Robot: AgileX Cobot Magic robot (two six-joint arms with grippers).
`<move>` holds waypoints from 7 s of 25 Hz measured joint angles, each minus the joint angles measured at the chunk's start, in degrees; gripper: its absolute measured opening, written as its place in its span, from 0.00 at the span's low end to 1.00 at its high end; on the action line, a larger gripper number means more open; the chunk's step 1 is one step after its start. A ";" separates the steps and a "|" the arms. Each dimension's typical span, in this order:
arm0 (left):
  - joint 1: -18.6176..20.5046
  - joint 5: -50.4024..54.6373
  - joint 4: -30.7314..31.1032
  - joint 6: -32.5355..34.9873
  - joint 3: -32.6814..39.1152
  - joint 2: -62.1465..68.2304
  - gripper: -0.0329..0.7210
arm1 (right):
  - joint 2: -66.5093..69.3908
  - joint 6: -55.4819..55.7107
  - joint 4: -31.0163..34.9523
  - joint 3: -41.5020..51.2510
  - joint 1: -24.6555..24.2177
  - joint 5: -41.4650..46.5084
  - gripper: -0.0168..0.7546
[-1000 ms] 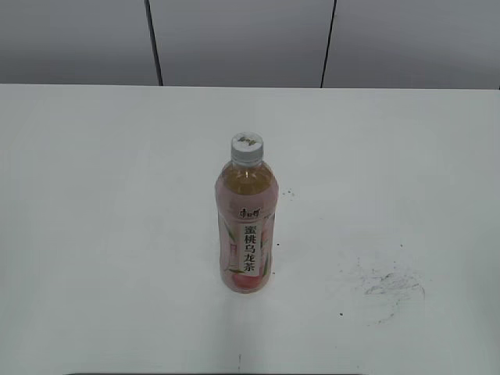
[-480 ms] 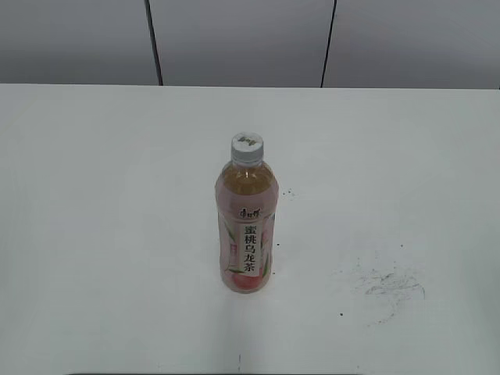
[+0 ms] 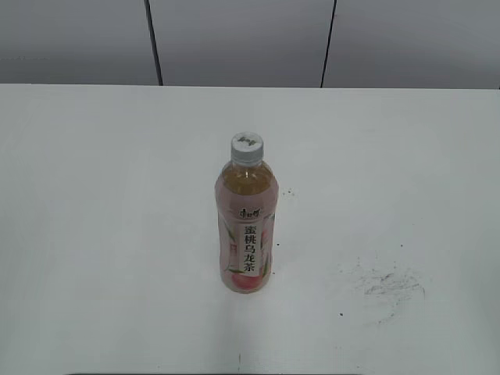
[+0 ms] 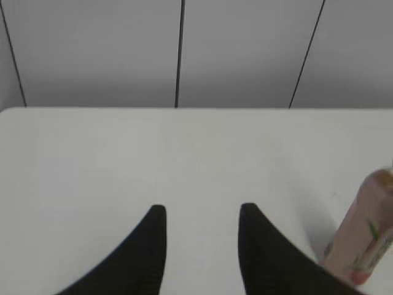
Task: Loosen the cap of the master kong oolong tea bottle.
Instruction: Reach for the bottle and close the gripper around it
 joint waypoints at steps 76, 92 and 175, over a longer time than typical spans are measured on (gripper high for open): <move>-24.62 -119.09 38.15 -9.39 15.58 99.63 0.78 | 0.17 2.97 -0.06 0.00 0.00 0.00 0.67; -25.92 -119.31 42.07 -12.60 3.48 105.80 0.79 | 0.17 3.08 -0.06 0.00 0.00 0.00 0.67; -26.91 -119.58 45.11 -13.85 -3.19 110.84 0.64 | 79.95 -10.53 14.98 -50.78 24.97 6.43 0.54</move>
